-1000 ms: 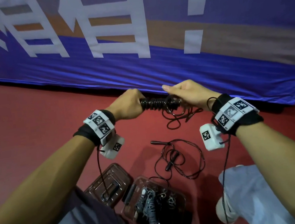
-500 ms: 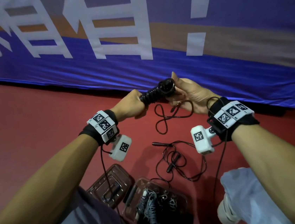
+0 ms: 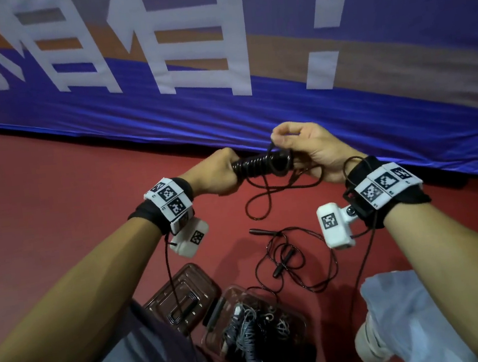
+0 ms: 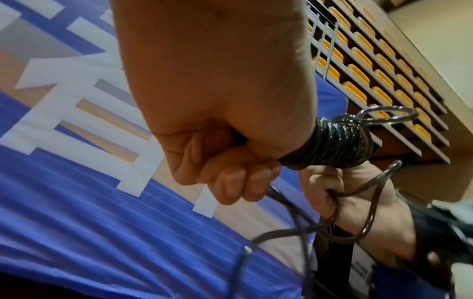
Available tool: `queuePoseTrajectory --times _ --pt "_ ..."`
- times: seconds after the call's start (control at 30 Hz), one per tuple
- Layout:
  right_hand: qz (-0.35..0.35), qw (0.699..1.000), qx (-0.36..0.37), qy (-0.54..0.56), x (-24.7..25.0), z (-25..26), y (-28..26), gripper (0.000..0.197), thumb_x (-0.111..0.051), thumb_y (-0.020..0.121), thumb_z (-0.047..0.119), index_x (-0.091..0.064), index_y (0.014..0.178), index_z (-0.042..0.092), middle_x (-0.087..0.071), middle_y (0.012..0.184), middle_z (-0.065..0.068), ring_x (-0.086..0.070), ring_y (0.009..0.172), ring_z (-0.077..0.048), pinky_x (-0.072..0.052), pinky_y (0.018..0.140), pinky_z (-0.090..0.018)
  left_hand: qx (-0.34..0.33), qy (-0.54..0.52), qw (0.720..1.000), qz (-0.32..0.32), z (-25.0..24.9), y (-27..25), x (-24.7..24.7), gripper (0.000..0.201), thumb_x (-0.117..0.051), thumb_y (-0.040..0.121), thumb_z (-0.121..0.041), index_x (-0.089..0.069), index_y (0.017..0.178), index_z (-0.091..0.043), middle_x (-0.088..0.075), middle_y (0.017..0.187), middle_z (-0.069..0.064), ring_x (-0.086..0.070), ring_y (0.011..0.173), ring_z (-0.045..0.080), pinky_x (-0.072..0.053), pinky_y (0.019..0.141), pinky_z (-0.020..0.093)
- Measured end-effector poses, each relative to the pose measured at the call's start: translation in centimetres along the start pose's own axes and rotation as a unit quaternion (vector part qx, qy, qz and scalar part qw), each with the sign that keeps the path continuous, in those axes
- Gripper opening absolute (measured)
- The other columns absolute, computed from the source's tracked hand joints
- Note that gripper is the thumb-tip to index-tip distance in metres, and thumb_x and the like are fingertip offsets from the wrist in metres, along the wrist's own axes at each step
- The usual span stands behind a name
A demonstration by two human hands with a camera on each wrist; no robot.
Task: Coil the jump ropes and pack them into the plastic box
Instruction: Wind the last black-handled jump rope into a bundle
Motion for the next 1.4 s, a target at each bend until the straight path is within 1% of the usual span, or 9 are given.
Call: queuePoseTrajectory --times 0.2,0.5,0.67,0.83,0.97,1.03,1.13,1.23,1.4 --pt "-0.104 0.988 0.075 0.09 -0.8 -0.2 0.5 0.007 -0.067 0.097 0.019 -0.066 0.097 0.013 -0.07 0.081 -0.001 -0.068 0.065 -0.011 -0.058 0.058 -0.022 0.009 -0.083 0.996 -0.037 -0.9 0.3 0.2 0.029 -0.042 0.068 -0.003 -0.052 0.042 -0.01 -0.056 0.044 0.014 -0.048 0.039 0.023 -0.039 0.052 0.029" --pt "-0.144 0.983 0.034 0.11 -0.9 -0.4 1.0 0.032 -0.044 0.11 0.028 -0.06 0.085 0.015 -0.034 0.063 0.001 -0.026 0.045 -0.004 -0.018 0.047 -0.018 0.113 -0.211 0.963 -0.125 -1.2 1.2 -0.3 0.034 -0.037 0.08 0.006 -0.046 0.052 -0.011 -0.046 0.04 0.005 -0.039 0.034 0.017 -0.028 0.04 0.02" --pt "-0.226 0.972 -0.051 -0.027 -1.5 -3.0 1.9 0.033 -0.032 0.113 0.026 -0.052 0.092 0.01 -0.038 0.065 -0.004 -0.034 0.044 -0.008 -0.029 0.037 -0.018 0.187 -0.17 0.958 -0.132 0.1 1.6 -2.0 0.027 -0.042 0.077 0.0 -0.055 0.055 -0.009 -0.054 0.047 0.012 -0.043 0.037 0.02 -0.034 0.043 0.022" --pt "-0.313 0.925 -0.159 0.144 -1.8 -4.6 1.9 0.018 -0.045 0.103 0.011 -0.056 0.089 0.01 -0.05 0.052 -0.005 -0.043 0.037 -0.014 -0.034 0.037 -0.018 0.241 -0.073 0.956 -0.151 0.5 2.1 -3.5 0.026 -0.044 0.065 -0.01 -0.069 0.057 -0.004 -0.067 0.051 0.01 -0.069 0.053 0.03 -0.059 0.057 0.037" --pt "-0.299 0.907 -0.198 0.221 -3.2 -5.0 1.5 0.028 -0.04 0.106 0.017 -0.055 0.083 0.013 -0.049 0.041 0.002 -0.049 0.032 -0.011 -0.048 0.062 -0.031 0.254 -0.092 0.947 -0.172 -0.1 2.6 -4.6 0.027 -0.045 0.069 -0.013 -0.07 0.062 -0.004 -0.067 0.052 0.009 -0.065 0.048 0.024 -0.059 0.059 0.035" --pt "-0.313 0.897 -0.172 0.261 -4.1 -4.8 1.5 0.035 -0.034 0.111 0.023 -0.051 0.084 0.009 -0.04 0.038 0.001 -0.04 0.029 -0.01 -0.046 0.057 -0.03 0.258 -0.108 0.942 -0.188 -0.3 2.9 -4.9 0.027 -0.046 0.073 -0.013 -0.07 0.066 -0.004 -0.068 0.054 0.009 -0.063 0.046 0.023 -0.055 0.057 0.032" --pt "-0.313 0.923 -0.167 0.148 -5.0 -5.2 1.5 0.034 -0.028 0.11 0.015 -0.044 0.079 0.009 -0.037 0.051 -0.005 -0.034 0.027 -0.009 -0.03 0.035 -0.015 0.266 -0.087 0.941 -0.191 -0.7 2.9 -5.0 0.025 -0.048 0.074 -0.012 -0.07 0.068 -0.004 -0.068 0.055 0.008 -0.063 0.047 0.022 -0.055 0.057 0.033" --pt "-0.262 0.942 -0.192 -0.078 -5.4 -6.4 1.3 0.021 -0.034 0.096 -0.001 -0.043 0.079 0.008 -0.048 0.064 -0.012 -0.043 0.044 -0.017 -0.03 0.037 -0.019 0.259 0.069 0.942 -0.203 -1.1 2.4 -4.5 0.014 -0.055 0.081 -0.018 -0.057 0.068 -0.012 -0.062 0.066 0.003 -0.062 0.064 0.027 -0.05 0.063 0.033" --pt "-0.107 0.868 -0.248 -0.417 -4.8 -5.6 -0.1 0.022 -0.048 0.094 0.003 -0.053 0.073 0.004 -0.063 0.075 -0.012 -0.056 0.059 -0.023 -0.042 0.052 -0.027 0.2 0.252 0.925 -0.2 -0.7 2.0 -4.4 0.01 -0.059 0.083 -0.021 -0.055 0.076 -0.016 -0.061 0.075 0.006 -0.052 0.064 0.03 -0.042 0.062 0.034"
Point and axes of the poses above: each hand's wrist, its own y-axis towards the middle knuckle, its own x-axis out of the back of the hand, z = x × y, the point moved 1 cm from there along y, towards the middle knuckle
